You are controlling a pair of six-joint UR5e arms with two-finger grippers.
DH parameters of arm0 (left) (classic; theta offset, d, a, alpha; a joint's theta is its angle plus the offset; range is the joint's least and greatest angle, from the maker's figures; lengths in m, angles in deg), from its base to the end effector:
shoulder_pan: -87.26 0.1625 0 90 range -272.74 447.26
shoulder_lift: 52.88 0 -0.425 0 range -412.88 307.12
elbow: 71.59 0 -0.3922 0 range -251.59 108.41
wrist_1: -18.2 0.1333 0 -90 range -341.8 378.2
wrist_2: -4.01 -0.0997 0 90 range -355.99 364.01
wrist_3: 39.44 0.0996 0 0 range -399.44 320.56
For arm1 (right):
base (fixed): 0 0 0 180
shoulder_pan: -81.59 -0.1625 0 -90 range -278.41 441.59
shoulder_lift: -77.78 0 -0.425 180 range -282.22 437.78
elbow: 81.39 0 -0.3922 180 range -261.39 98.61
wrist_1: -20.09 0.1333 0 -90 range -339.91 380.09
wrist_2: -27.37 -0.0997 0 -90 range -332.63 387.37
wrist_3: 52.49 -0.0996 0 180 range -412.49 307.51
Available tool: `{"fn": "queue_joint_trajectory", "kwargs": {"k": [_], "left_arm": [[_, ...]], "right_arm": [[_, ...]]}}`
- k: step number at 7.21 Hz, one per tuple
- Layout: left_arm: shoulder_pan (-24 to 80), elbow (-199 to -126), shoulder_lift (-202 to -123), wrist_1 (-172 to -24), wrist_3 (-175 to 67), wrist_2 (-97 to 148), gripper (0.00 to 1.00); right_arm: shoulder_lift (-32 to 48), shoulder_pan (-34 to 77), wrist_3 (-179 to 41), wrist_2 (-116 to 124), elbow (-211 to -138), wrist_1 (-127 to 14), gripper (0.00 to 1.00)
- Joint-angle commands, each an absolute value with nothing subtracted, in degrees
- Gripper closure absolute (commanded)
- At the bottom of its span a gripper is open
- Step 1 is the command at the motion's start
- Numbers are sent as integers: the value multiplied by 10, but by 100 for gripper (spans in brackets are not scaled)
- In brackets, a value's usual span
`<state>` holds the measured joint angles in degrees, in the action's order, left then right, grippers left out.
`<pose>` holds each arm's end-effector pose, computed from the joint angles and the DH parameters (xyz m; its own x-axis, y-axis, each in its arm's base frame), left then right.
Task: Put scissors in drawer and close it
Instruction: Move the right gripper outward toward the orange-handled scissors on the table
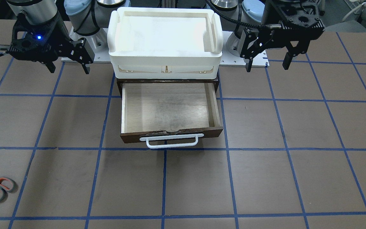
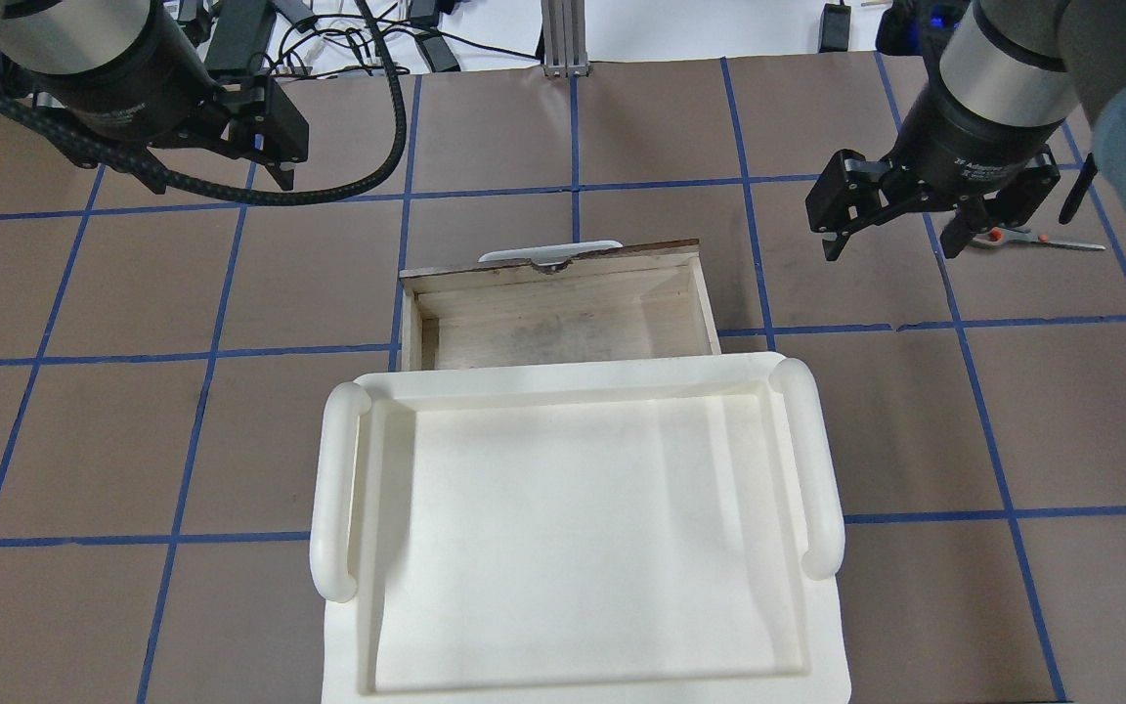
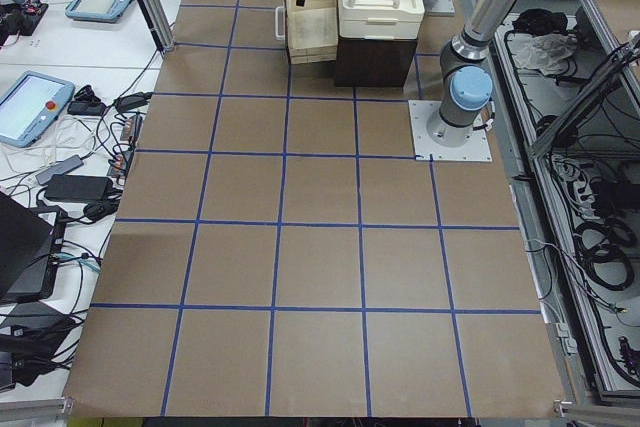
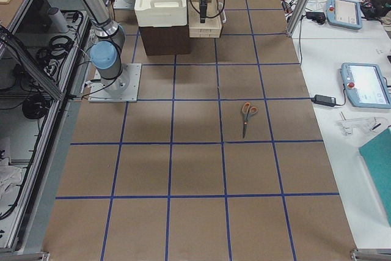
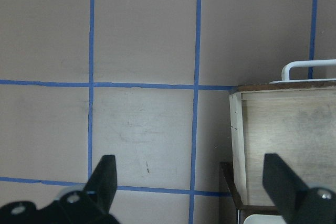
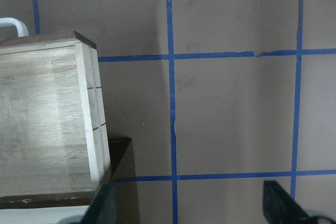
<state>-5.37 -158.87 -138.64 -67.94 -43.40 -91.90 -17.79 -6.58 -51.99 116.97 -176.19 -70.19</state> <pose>-0.1447 -0.4683 0.5553 -0.9953 -0.0415 -0.0879 -0.0237 0.9807 -0.1943 0.1195 -0.4565 0.4930 -0.9997 0.0231 -0.0068 0.0232 0.9996 -0.0184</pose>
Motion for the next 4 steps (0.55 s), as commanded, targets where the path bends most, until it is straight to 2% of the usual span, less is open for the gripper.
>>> {"fn": "queue_joint_trajectory", "kwargs": {"k": [1,4], "left_arm": [[-54,-1589,-1388,-678,-434,-918,0],[-54,-1589,-1387,-678,-434,-918,0]], "right_arm": [[-180,-66,-521,1171,-1761,-703,0],[-178,-66,-520,1189,-1761,-703,0]]}}
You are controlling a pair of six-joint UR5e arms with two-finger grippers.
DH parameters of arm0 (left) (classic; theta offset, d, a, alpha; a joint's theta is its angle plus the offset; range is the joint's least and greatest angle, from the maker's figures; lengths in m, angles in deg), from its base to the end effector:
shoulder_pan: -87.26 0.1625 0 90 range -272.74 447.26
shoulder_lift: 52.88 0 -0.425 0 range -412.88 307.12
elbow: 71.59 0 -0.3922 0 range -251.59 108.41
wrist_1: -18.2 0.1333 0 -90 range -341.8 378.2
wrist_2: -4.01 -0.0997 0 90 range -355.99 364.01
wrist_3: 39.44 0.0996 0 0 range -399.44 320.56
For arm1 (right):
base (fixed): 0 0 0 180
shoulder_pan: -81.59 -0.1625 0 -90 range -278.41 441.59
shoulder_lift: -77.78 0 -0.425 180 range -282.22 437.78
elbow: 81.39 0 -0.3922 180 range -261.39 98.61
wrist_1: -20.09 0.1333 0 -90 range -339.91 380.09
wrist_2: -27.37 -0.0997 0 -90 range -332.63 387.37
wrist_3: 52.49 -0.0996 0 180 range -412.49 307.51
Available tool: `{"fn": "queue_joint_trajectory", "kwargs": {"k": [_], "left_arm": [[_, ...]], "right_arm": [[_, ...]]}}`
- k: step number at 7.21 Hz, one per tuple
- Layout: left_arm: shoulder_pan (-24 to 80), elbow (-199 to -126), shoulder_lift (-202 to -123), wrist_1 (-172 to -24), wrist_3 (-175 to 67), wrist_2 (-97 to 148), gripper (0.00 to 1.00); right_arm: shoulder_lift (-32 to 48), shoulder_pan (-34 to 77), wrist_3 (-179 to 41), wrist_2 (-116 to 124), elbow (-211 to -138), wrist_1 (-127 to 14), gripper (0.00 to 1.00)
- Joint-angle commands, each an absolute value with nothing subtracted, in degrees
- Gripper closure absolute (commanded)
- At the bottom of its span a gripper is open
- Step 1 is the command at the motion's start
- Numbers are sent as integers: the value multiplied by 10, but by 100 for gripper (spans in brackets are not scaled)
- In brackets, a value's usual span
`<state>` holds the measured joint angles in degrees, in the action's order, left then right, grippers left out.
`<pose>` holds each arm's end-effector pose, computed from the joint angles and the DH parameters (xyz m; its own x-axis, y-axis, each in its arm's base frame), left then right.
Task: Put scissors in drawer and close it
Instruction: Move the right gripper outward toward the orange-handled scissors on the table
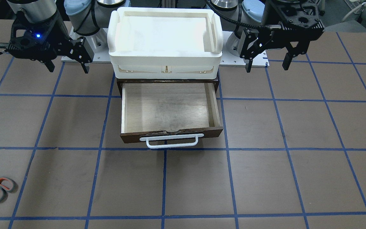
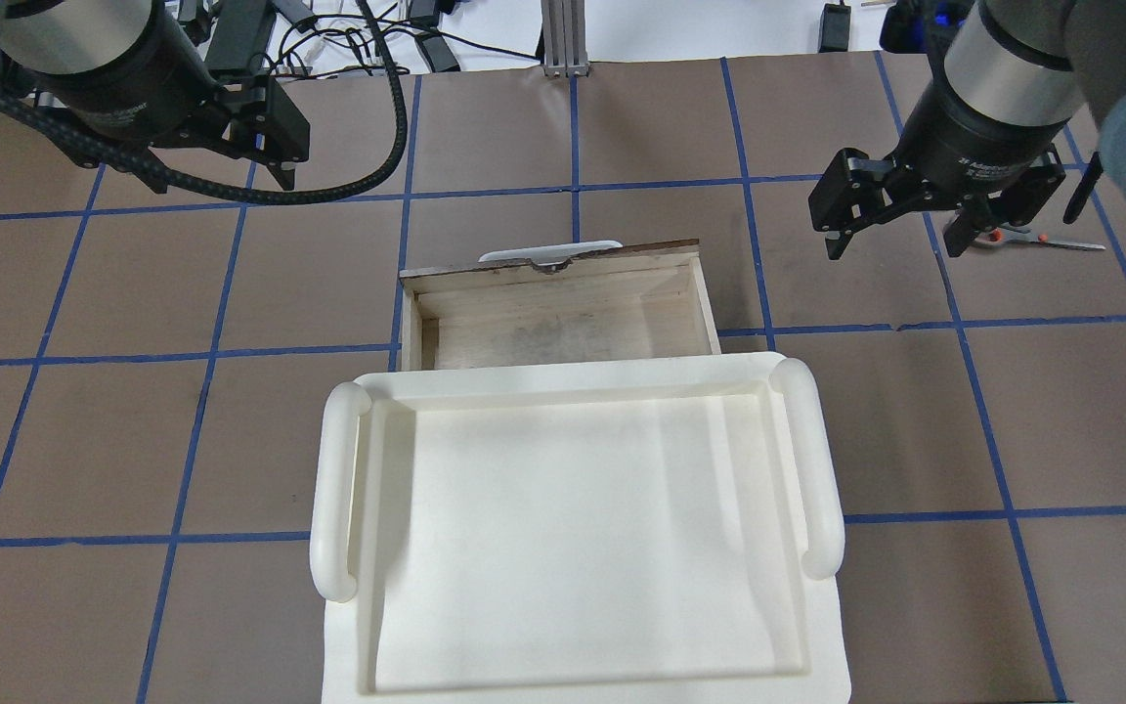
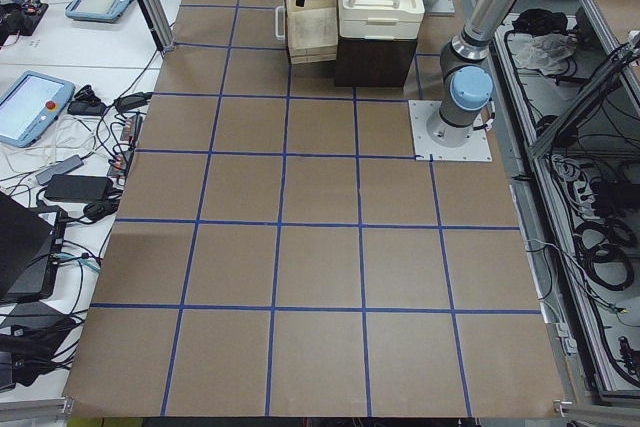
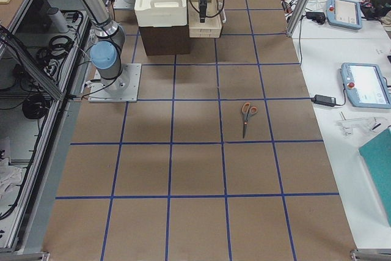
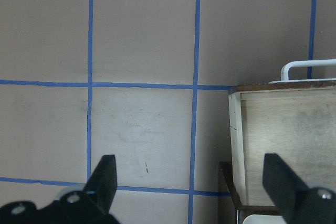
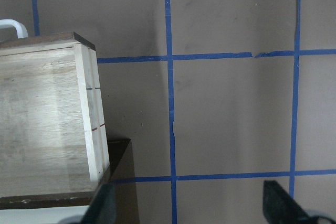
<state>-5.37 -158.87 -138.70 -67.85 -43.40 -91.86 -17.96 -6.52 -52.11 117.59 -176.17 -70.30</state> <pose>-0.1448 -0.4688 0.5549 -0.9953 -0.0414 -0.0872 -0.0237 0.9806 -0.1947 0.1179 -0.4558 0.4947 -0.9996 0.0264 0.0040 0.0263 0.9994 -0.0235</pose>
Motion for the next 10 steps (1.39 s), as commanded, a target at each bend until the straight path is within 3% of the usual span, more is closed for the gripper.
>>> {"fn": "queue_joint_trajectory", "kwargs": {"k": [1,6,10], "left_arm": [[-54,-1589,-1387,-678,-434,-919,0],[-54,-1589,-1387,-678,-434,-917,0],[-54,-1589,-1387,-678,-434,-918,0]], "right_arm": [[-178,-63,-518,1196,-1761,-703,0],[-170,17,-337,1218,-1759,-725,0],[-79,148,-23,1177,-1748,-843,0]]}}
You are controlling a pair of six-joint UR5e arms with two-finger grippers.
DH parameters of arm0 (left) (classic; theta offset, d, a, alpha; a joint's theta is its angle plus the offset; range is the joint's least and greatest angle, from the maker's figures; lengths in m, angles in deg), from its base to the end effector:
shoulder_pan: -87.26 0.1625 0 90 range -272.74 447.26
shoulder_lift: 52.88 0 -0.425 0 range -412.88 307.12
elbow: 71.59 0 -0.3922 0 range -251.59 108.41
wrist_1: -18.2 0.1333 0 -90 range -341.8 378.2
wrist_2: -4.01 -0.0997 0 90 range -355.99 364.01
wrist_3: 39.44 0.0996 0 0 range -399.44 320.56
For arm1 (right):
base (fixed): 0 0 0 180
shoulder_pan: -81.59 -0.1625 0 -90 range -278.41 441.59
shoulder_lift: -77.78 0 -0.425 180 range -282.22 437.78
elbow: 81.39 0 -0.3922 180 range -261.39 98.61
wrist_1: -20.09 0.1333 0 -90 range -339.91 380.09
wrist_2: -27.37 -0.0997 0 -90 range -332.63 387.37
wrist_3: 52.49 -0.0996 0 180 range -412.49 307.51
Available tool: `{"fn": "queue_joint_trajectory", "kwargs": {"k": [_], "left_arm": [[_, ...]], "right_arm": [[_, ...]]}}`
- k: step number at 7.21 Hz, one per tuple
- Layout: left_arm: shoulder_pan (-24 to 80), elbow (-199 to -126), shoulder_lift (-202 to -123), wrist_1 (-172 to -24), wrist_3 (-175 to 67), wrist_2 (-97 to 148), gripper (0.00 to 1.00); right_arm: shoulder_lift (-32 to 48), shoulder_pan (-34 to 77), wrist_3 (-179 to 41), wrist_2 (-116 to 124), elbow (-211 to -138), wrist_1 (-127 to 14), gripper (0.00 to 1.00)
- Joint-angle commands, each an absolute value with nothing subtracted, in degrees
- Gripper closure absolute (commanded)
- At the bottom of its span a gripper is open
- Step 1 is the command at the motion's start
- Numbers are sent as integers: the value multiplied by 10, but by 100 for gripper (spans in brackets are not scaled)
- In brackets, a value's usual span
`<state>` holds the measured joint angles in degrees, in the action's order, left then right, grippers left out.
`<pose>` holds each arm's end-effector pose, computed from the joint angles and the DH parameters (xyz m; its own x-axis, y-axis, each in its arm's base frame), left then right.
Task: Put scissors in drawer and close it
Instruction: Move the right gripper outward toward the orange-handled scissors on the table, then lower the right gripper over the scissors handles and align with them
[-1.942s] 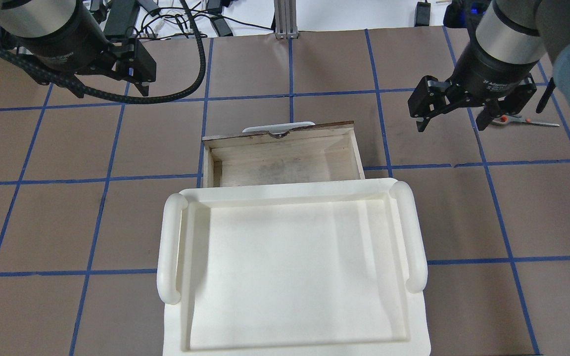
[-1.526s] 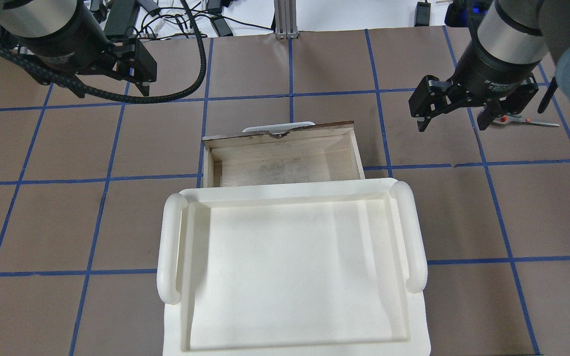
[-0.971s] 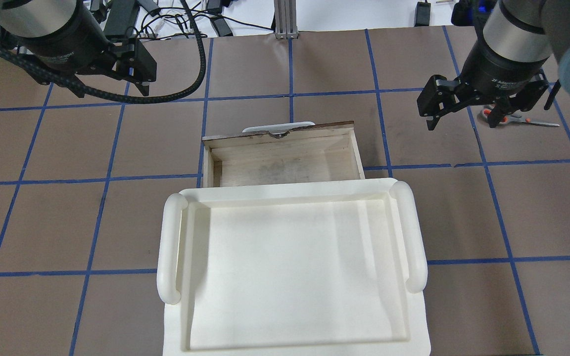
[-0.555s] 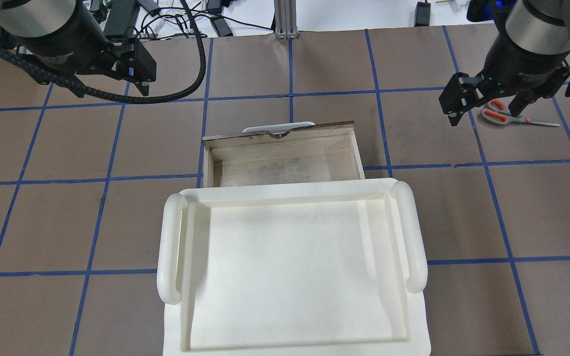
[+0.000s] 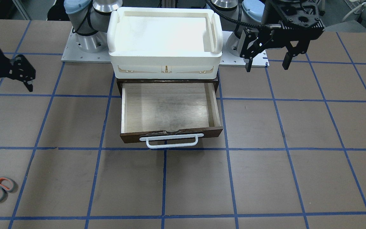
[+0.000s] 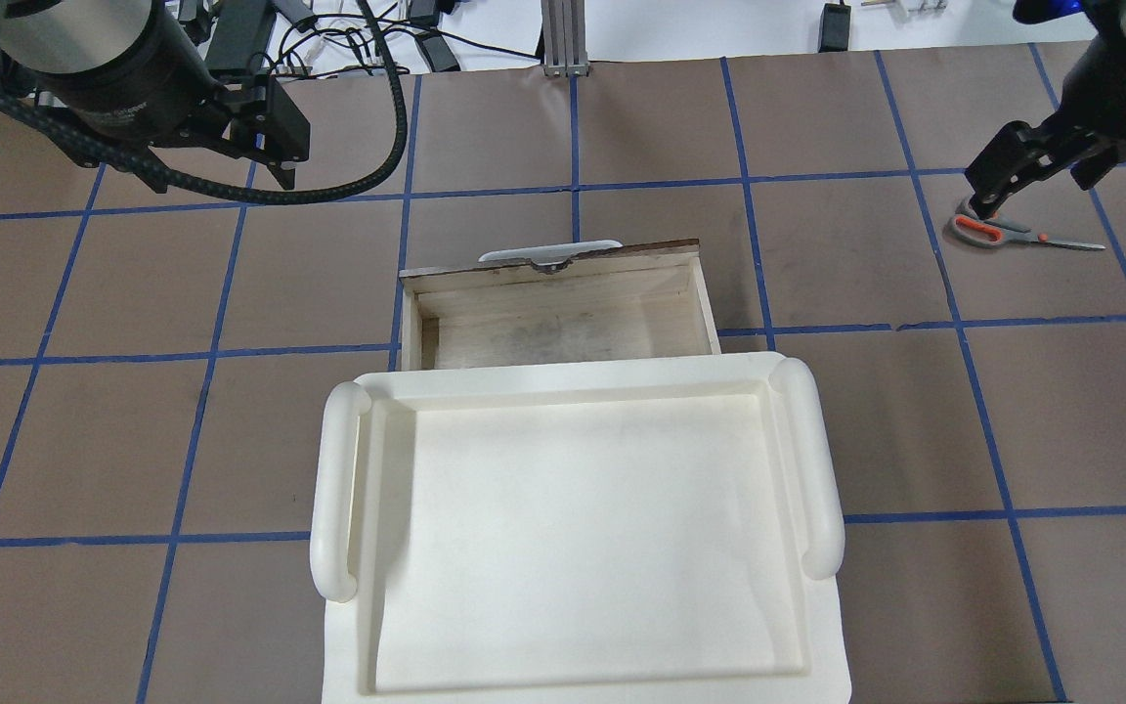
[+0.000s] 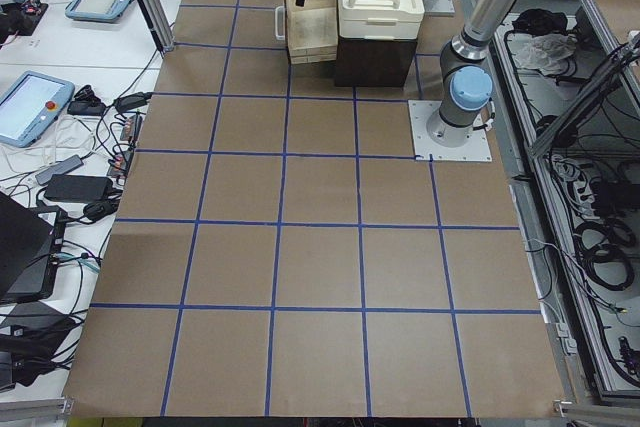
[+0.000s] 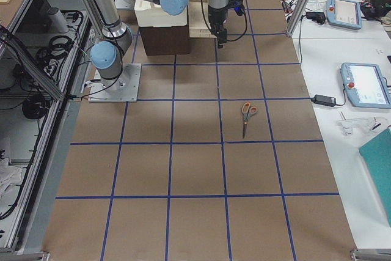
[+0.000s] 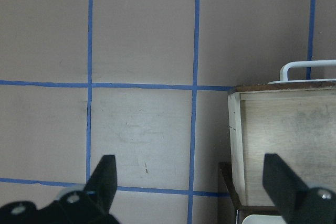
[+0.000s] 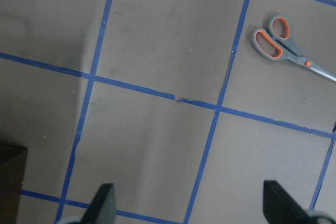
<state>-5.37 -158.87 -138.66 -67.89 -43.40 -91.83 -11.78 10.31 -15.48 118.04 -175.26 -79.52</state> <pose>-0.1448 -0.4685 0.5552 -0.9954 -0.0413 -0.0867 -0.0237 0.9806 -0.1947 -0.0362 -0.5186 0.4681 -0.9483 -0.3106 0.0649 -0.3147 0.9468 -0.0668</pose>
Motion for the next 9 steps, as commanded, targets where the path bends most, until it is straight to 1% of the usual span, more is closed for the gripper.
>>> {"fn": "queue_joint_trajectory", "kwargs": {"k": [1,4,7,9], "left_arm": [[-54,-1589,-1387,-678,-434,-918,0],[-54,-1589,-1387,-678,-434,-919,0],[-54,-1589,-1386,-678,-434,-919,0],[-54,-1589,-1387,-678,-434,-919,0]], "right_arm": [[-43,174,53,1162,-1746,-882,0],[70,226,255,1153,-1745,-1005,0],[169,234,425,1153,-1680,-1014,0],[200,237,496,1148,-1677,-1014,0]]}}
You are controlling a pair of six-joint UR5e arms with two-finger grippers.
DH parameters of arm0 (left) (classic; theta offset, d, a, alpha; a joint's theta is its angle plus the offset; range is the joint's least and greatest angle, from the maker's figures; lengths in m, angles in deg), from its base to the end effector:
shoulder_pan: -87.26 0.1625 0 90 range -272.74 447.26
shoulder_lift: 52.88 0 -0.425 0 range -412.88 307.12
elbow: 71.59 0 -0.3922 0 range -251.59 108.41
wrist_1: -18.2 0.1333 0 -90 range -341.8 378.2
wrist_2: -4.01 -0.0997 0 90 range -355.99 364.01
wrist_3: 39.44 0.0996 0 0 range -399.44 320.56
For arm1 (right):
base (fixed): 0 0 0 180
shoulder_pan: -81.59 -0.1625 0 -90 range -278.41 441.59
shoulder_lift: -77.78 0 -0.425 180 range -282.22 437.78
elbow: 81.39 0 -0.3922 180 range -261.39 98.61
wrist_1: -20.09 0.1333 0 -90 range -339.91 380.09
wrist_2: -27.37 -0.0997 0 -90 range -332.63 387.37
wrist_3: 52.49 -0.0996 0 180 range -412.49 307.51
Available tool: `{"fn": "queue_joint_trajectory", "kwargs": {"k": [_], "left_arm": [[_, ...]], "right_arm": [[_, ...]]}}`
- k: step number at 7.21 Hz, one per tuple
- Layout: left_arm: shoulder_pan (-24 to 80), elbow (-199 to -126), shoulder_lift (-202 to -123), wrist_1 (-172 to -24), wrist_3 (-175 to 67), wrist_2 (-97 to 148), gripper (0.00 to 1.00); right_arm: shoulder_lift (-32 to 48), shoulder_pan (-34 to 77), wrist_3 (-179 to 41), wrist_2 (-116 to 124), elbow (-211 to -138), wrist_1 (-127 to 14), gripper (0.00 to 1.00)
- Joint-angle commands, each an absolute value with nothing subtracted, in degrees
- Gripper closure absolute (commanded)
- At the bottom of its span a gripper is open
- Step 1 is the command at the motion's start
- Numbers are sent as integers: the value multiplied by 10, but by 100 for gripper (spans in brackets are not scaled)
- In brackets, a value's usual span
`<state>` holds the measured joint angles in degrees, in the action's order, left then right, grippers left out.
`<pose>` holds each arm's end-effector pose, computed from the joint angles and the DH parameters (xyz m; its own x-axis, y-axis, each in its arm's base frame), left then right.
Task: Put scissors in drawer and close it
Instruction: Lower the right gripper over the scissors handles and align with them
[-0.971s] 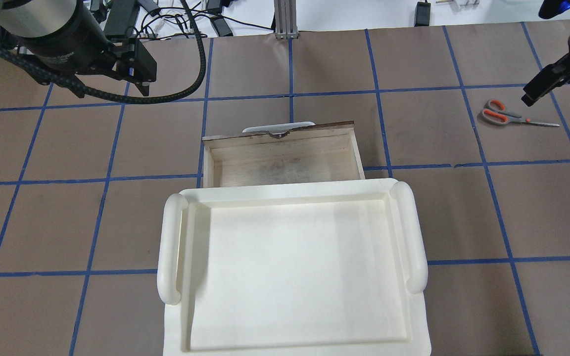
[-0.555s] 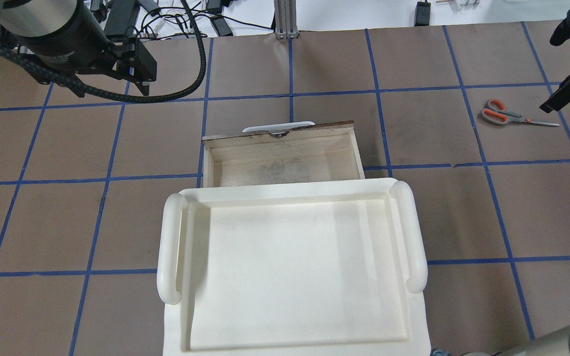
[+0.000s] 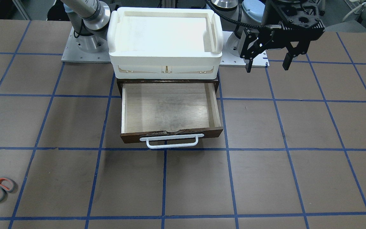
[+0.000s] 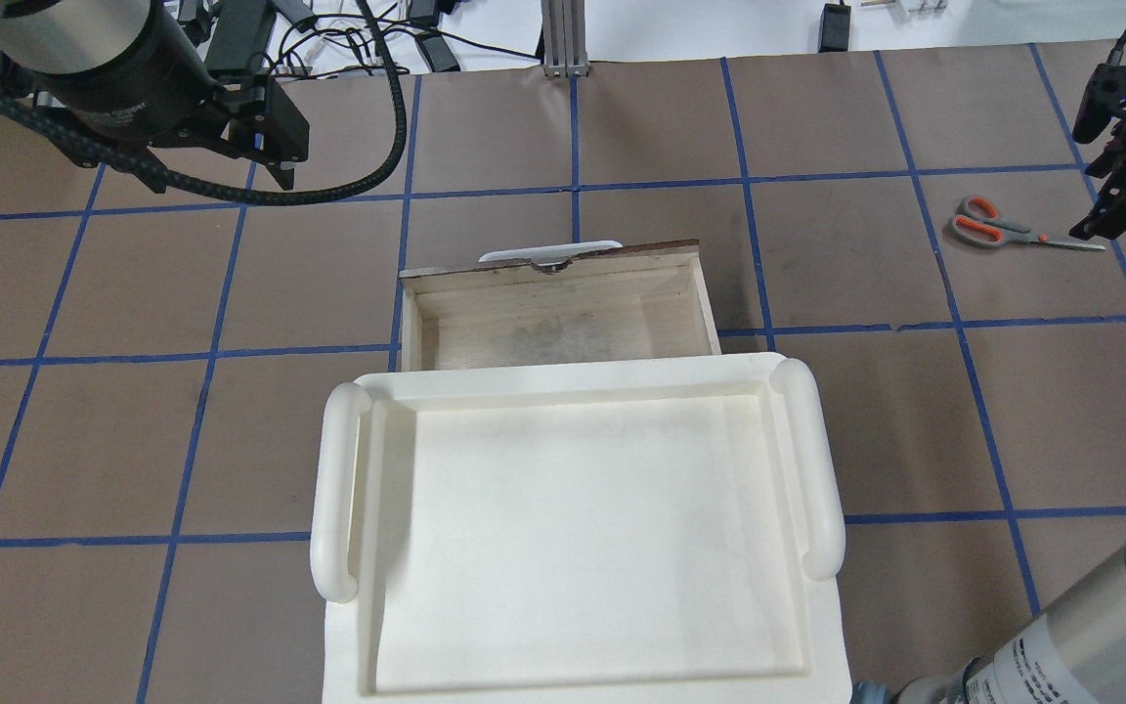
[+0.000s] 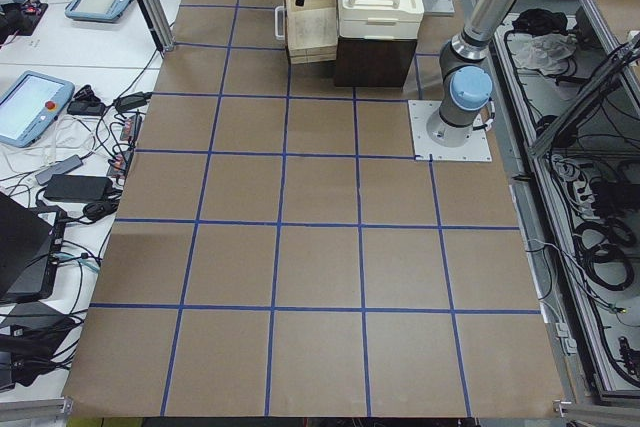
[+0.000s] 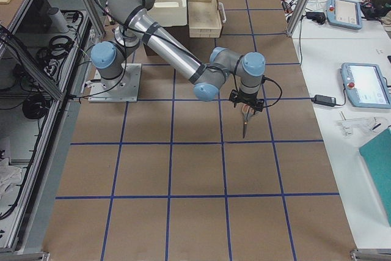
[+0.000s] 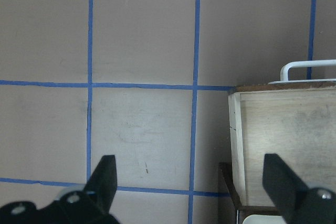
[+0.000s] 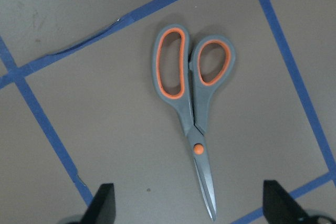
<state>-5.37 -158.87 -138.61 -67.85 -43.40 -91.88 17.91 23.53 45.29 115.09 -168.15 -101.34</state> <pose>-0.1447 -0.4682 0.5557 -0.9953 -0.0416 -0.0874 -0.0237 0.9803 -0.1963 -0.2382 -0.6415 0.2614 -0.4075 -0.9093 0.0838 -0.9132 0.4066 -0.0286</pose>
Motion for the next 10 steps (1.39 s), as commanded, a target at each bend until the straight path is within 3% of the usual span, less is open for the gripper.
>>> {"fn": "queue_joint_trajectory", "kwargs": {"k": [1,4,10], "left_arm": [[-54,-1589,-1387,-678,-434,-919,0],[-54,-1589,-1386,-678,-434,-919,0],[-54,-1589,-1387,-678,-434,-918,0]], "right_arm": [[221,237,515,1148,-1674,-1014,0],[264,237,607,1148,-1642,-1019,0],[272,228,633,1149,-1640,-1022,3]]}}
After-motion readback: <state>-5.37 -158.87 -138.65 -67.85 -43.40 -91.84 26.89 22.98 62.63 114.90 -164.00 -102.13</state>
